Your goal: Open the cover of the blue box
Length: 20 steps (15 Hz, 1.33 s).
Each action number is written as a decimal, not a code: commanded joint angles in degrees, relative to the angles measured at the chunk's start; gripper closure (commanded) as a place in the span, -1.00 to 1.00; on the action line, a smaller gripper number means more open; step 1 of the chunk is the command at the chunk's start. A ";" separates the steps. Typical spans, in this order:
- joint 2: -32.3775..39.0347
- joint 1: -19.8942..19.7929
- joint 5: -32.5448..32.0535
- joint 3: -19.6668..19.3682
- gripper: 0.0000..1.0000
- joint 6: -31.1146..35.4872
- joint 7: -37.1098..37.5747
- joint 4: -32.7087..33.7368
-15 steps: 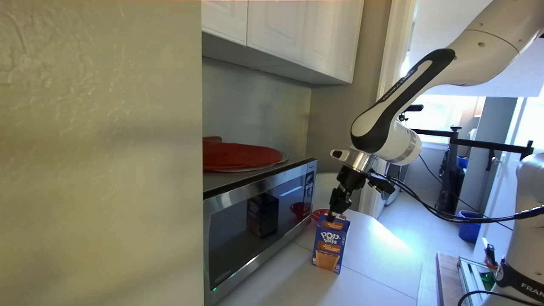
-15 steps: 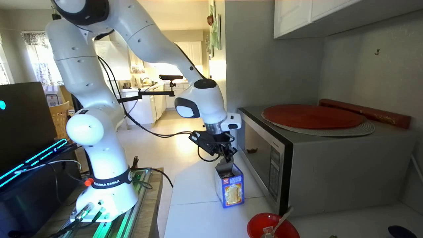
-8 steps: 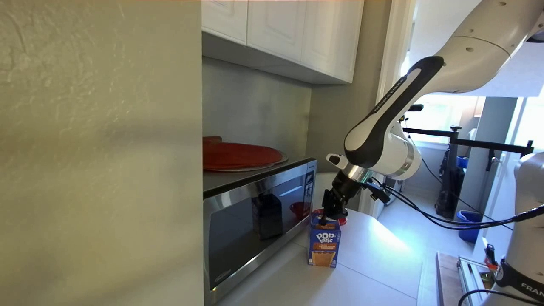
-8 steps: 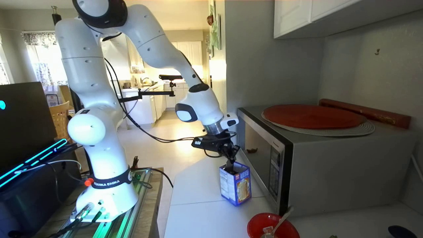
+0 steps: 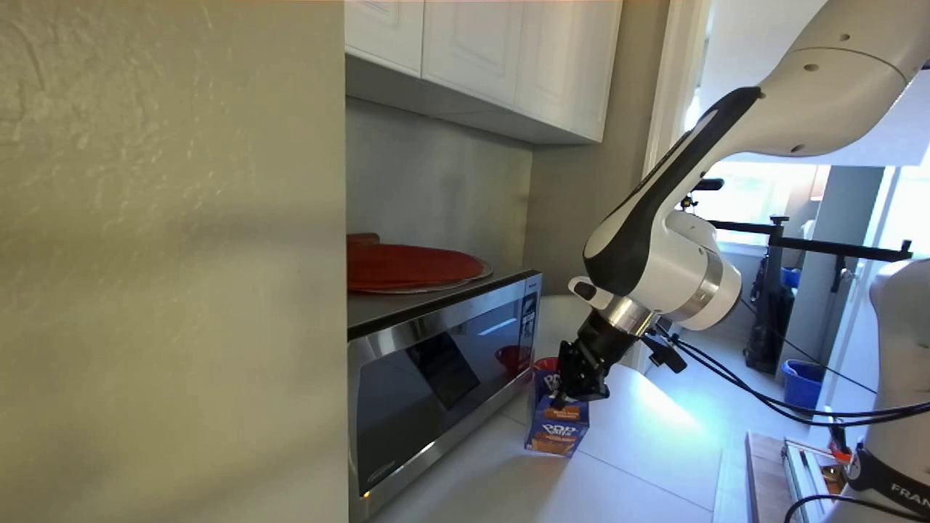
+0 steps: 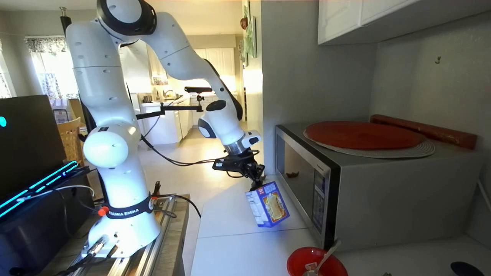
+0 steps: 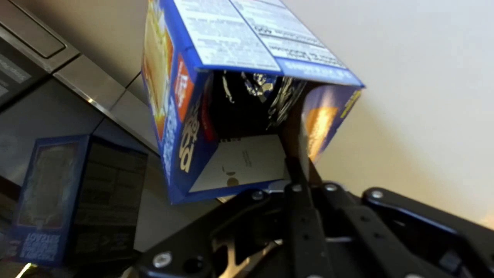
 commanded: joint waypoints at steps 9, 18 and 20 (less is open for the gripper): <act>0.52 0.95 18.77 0.87 -0.37 0.95 -12.06 -0.01; -1.07 0.22 18.88 -1.01 -1.00 0.04 -12.09 0.09; -1.51 0.17 18.86 -1.51 -1.00 -0.12 -12.23 0.16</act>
